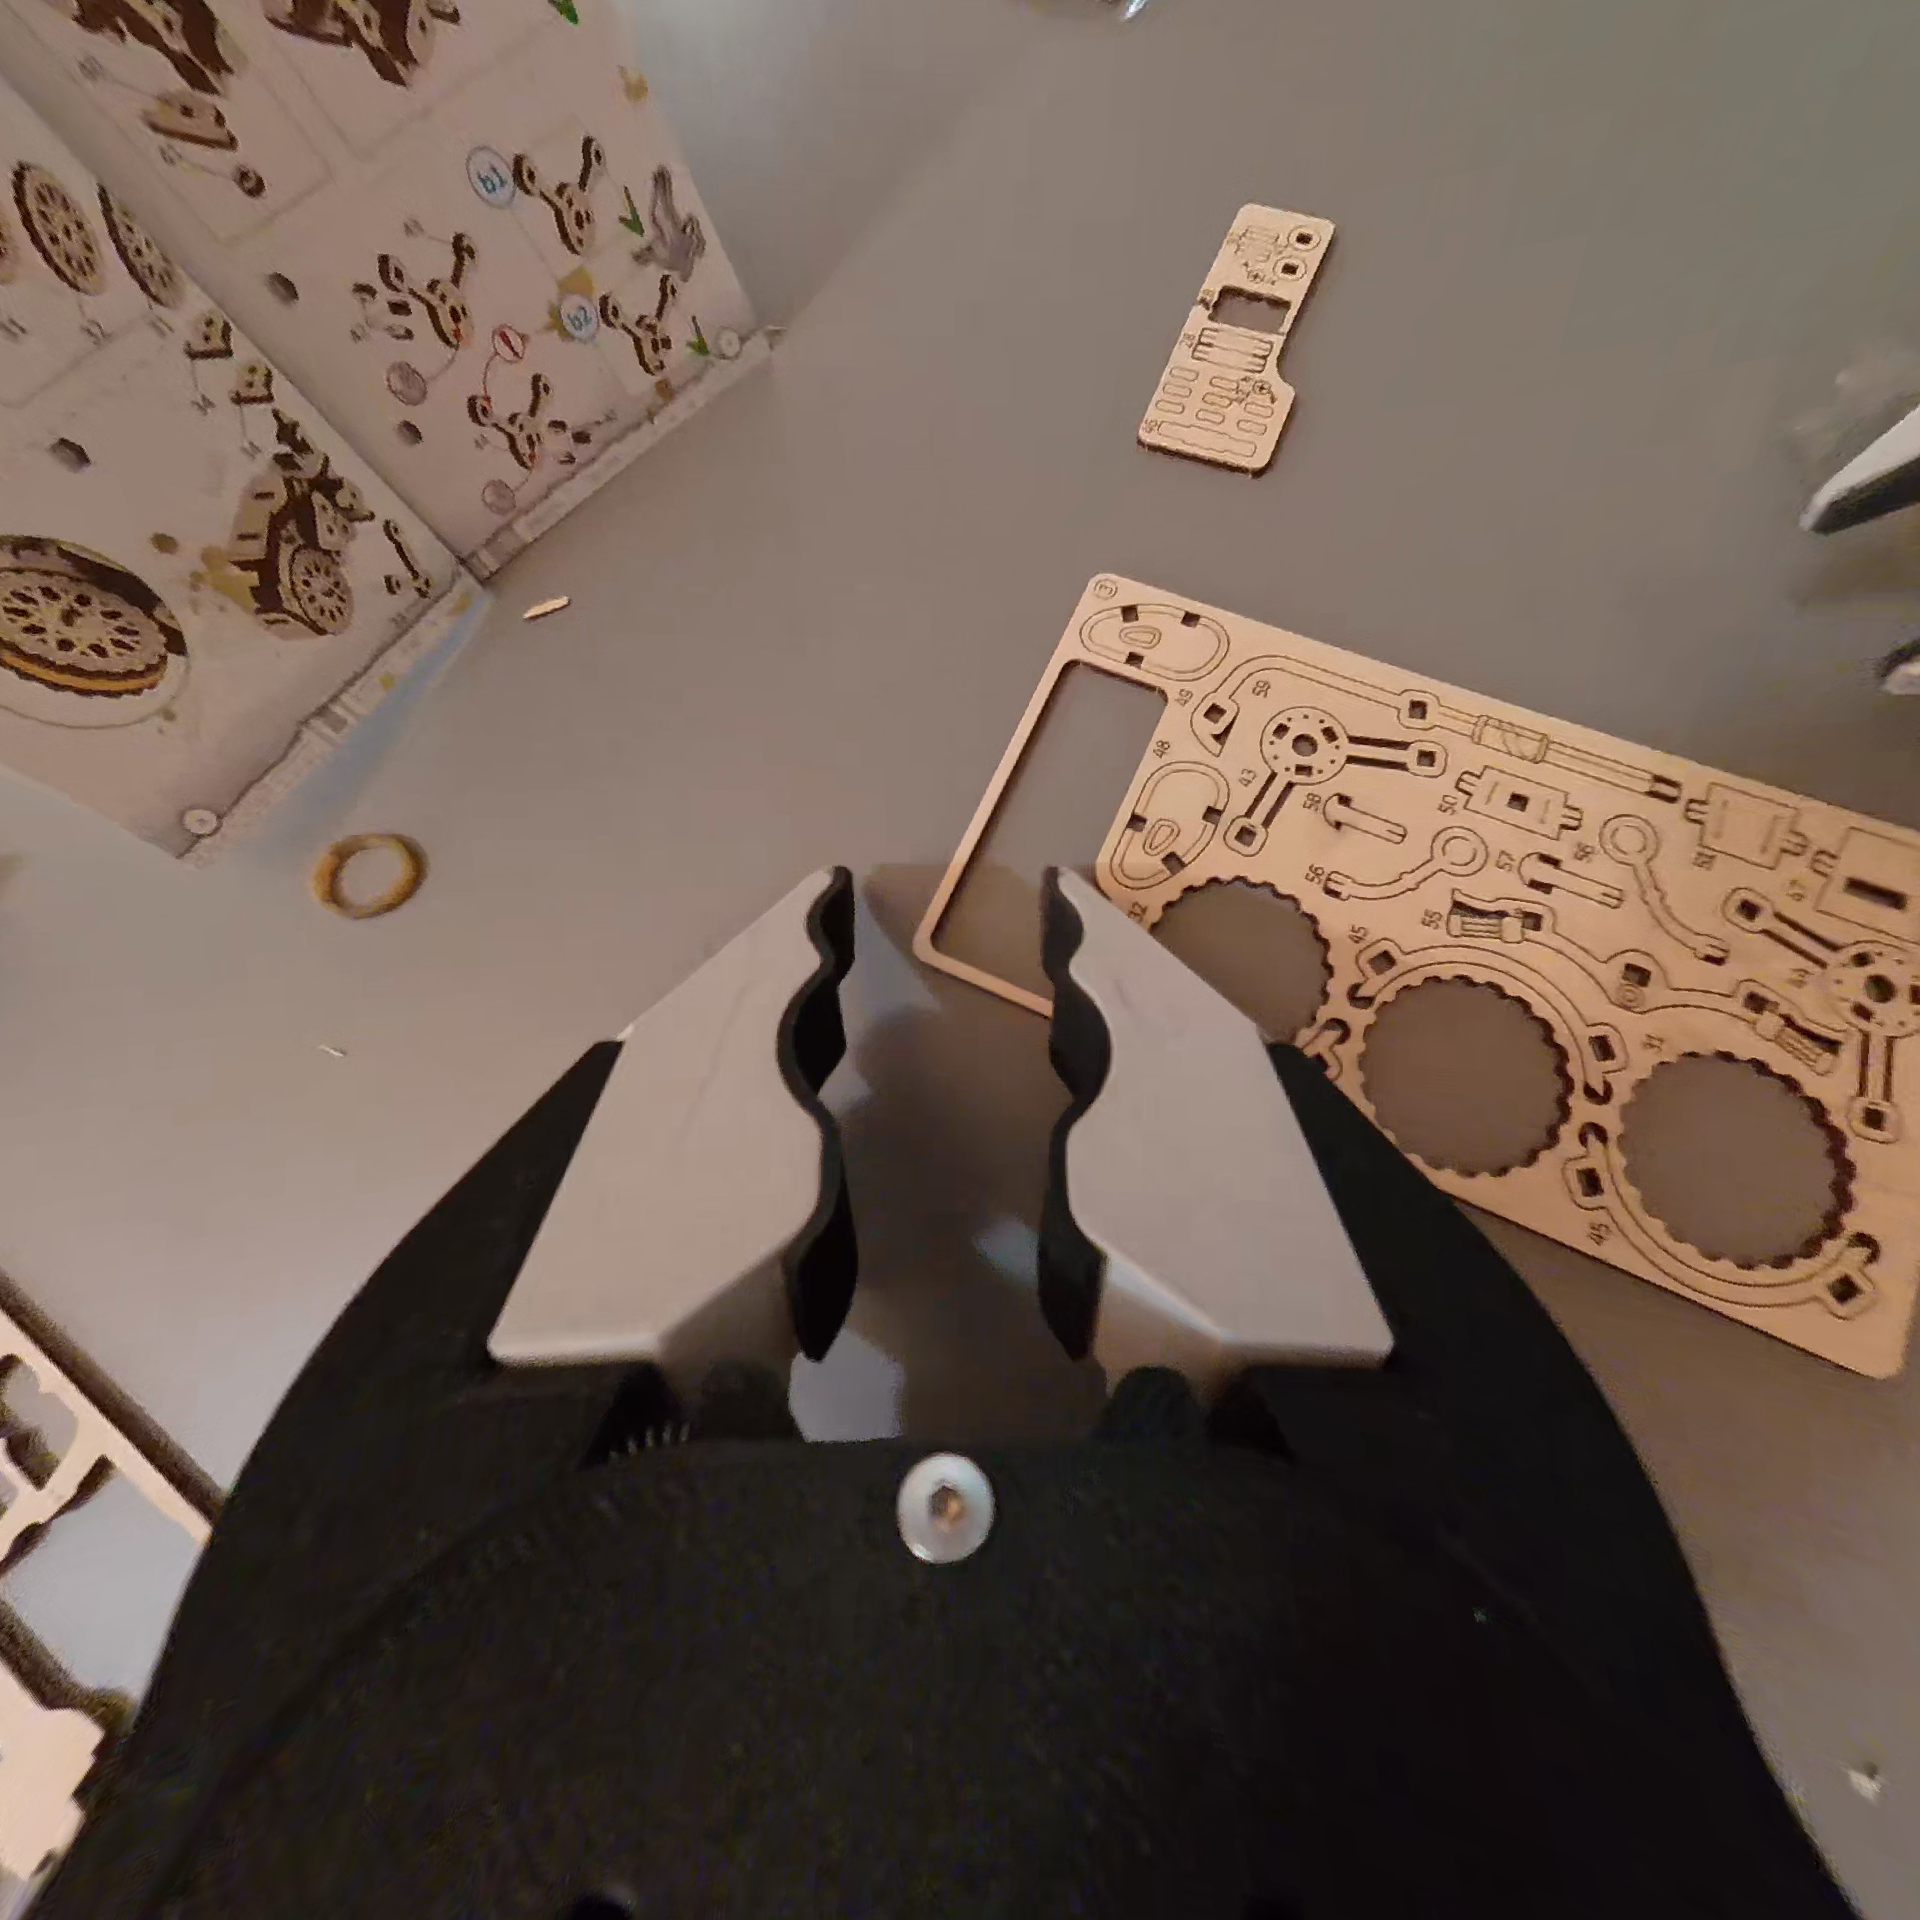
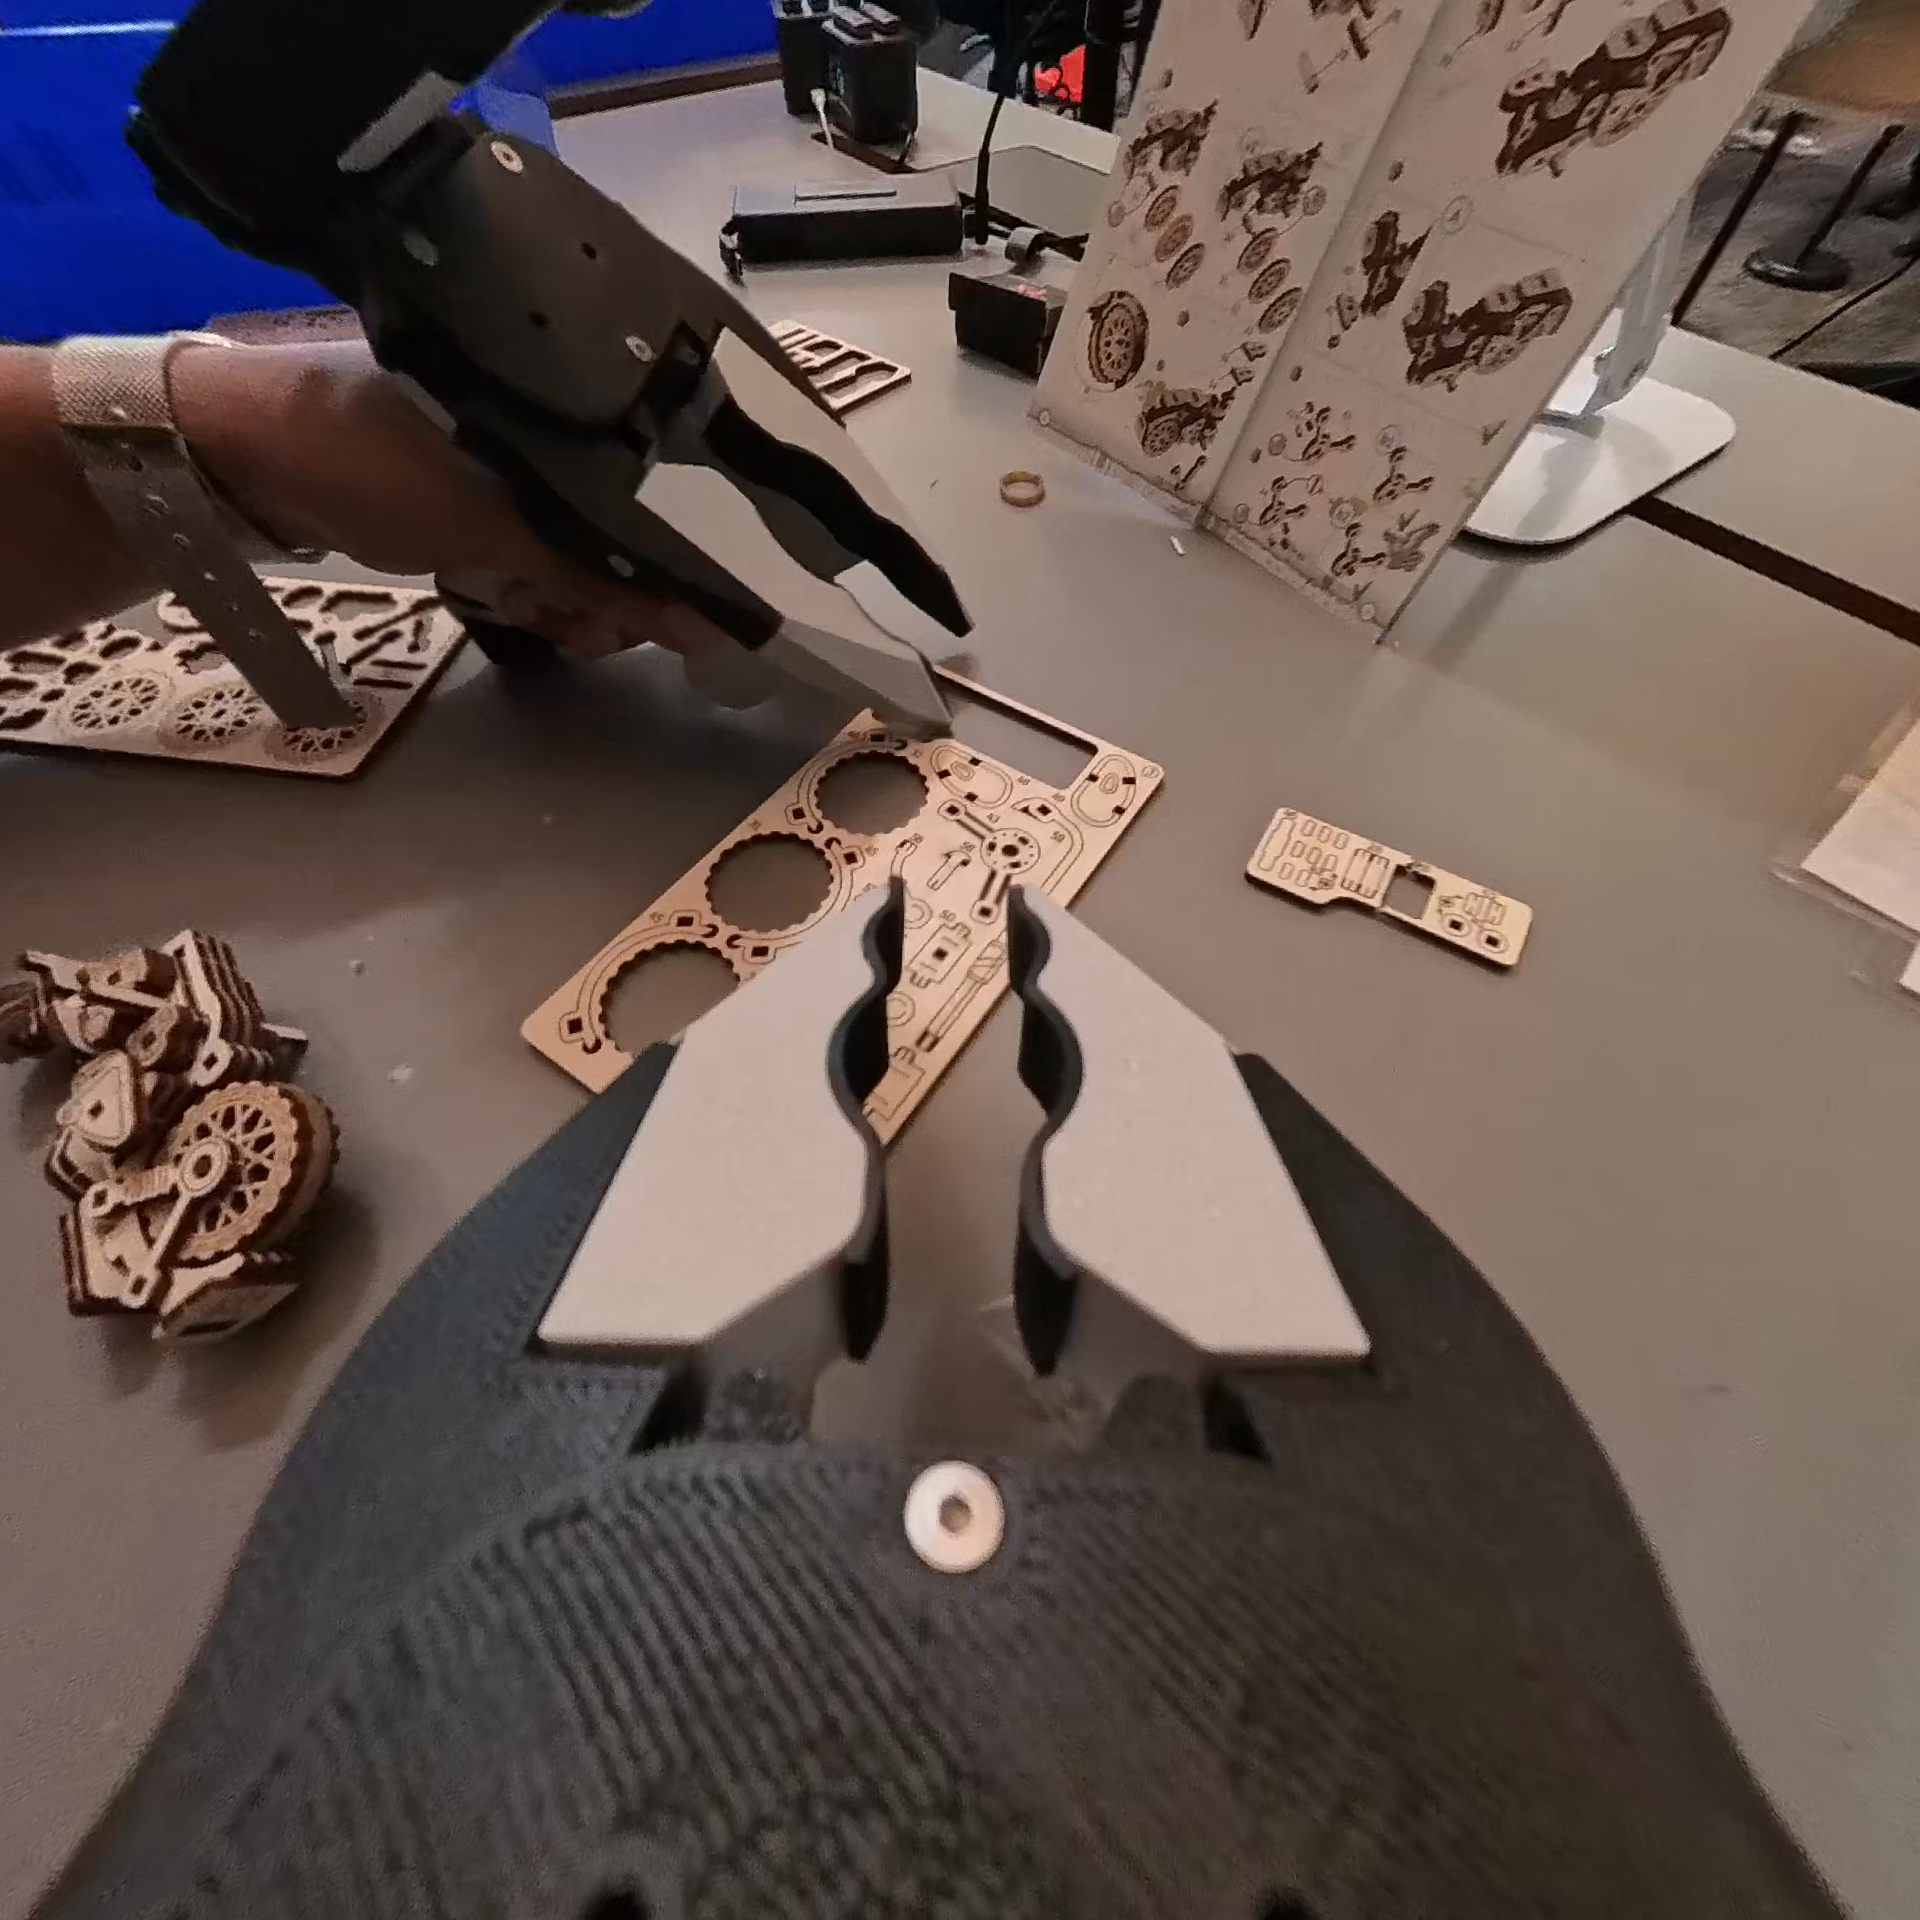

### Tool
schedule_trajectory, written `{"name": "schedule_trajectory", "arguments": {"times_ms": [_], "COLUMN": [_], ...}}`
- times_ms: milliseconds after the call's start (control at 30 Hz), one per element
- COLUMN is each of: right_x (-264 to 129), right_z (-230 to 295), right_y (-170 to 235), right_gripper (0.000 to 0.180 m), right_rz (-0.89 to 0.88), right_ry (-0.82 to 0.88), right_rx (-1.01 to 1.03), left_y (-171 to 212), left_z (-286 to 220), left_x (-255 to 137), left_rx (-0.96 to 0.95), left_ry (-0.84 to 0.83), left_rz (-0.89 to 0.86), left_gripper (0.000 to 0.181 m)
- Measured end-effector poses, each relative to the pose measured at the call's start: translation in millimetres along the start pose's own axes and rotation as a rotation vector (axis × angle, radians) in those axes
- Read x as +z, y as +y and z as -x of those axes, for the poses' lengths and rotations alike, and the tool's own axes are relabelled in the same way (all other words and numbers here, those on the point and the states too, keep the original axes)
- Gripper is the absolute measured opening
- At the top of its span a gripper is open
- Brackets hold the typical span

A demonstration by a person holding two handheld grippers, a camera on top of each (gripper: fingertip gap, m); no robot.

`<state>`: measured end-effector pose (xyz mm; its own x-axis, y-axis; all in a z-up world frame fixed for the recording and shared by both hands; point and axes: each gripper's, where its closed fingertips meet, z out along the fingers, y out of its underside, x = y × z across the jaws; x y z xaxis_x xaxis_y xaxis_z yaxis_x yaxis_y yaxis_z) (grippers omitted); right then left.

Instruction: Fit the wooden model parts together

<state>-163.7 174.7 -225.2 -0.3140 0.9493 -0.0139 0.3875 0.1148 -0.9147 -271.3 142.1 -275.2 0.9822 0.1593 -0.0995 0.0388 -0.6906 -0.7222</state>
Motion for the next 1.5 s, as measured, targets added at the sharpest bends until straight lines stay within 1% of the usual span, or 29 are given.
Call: {"name": "schedule_trajectory", "arguments": {"times_ms": [33, 100, 233, 367, 467, 567, 667, 767, 833, 867, 933, 1000, 1033, 1133, 1233, 1333, 1433, 1500], "right_x": [0.4, 1.1, 1.0, -1.2, -5.0, -9.5, -12.9, -14.5, -13.0, -11.1, -7.4, -6.2, -6.7, -10.8, -14.6, -18.4, -26.3, -32.6], "right_z": [0.7, 1.7, 1.9, -4.6, -17.0, -26.0, -28.8, -31.6, -27.4, -20.5, -5.9, -3.3, -4.4, -5.6, -0.6, 0.2, -4.7, -12.9], "right_y": [0.4, 1.0, 0.8, -2.4, -6.5, -10.4, -12.2, -10.1, -5.0, -1.0, 5.3, 6.1, 6.1, 1.4, -8.9, -17.2, -29.8, -37.1], "right_gripper": [0.017, 0.017, 0.017, 0.02, 0.032, 0.044, 0.051, 0.058, 0.06, 0.06, 0.058, 0.052, 0.045, 0.024, 0.007, 0.003, 0.0, 0.0], "right_rz": [0.004, 0.009, 0.008, -0.015, -0.046, -0.079, -0.102, -0.102, -0.074, -0.045, 0.009, 0.023, 0.021, -0.012, -0.07, -0.121, -0.209, -0.27], "right_ry": [-0.001, -0.001, 0.001, 0.04, 0.109, 0.142, 0.121, 0.077, 0.014, -0.044, -0.155, -0.178, -0.175, -0.196, -0.265, -0.3, -0.32, -0.297], "right_rx": [-0.006, -0.014, -0.018, -0.013, -0.002, 0.021, 0.064, 0.148, 0.218, 0.255, 0.318, 0.353, 0.356, 0.375, 0.428, 0.472, 0.514, 0.523], "left_y": [0.6, 2.1, -0.7, -19.6, -40.2, -56.6, -68.7, -76.1, -80.5, -82.5, -85.0, -85.0, -84.8, -86.6, -86.2, -87.8, -89.1, -89.7], "left_z": [-0.2, 0.0, -0.1, -4.7, -11.5, -25.5, -37.7, -50.9, -58.0, -60.2, -59.6, -57.3, -55.2, -47.1, -38.0, -29.6, -22.5, -27.2], "left_x": [0.7, 1.8, 0.4, -11.8, -27.7, -45.1, -59.9, -70.5, -75.7, -77.3, -77.5, -76.4, -75.4, -72.4, -65.7, -64.4, -64.9, -64.1], "left_rx": [0.011, 0.031, 0.069, 0.093, 0.132, 0.227, 0.321, 0.365, 0.369, 0.367, 0.366, 0.376, 0.371, 0.316, 0.242, 0.176, 0.025, -0.14], "left_ry": [-0.007, -0.027, -0.047, -0.03, -0.002, 0.041, 0.056, 0.096, 0.123, 0.13, 0.107, 0.079, 0.066, 0.03, -0.006, -0.039, 0.006, 0.139], "left_rz": [0.006, 0.018, 0.004, -0.093, -0.201, -0.311, -0.399, -0.456, -0.49, -0.504, -0.514, -0.514, -0.512, -0.52, -0.501, -0.509, -0.519, -0.527], "left_gripper": [0.028, 0.006, 0.003, 0.001, 0.001, 0.001, 0.001, 0.002, 0.002, 0.002, 0.002, 0.002, 0.003, 0.002, 0.002, 0.006, 0.032, 0.047]}}
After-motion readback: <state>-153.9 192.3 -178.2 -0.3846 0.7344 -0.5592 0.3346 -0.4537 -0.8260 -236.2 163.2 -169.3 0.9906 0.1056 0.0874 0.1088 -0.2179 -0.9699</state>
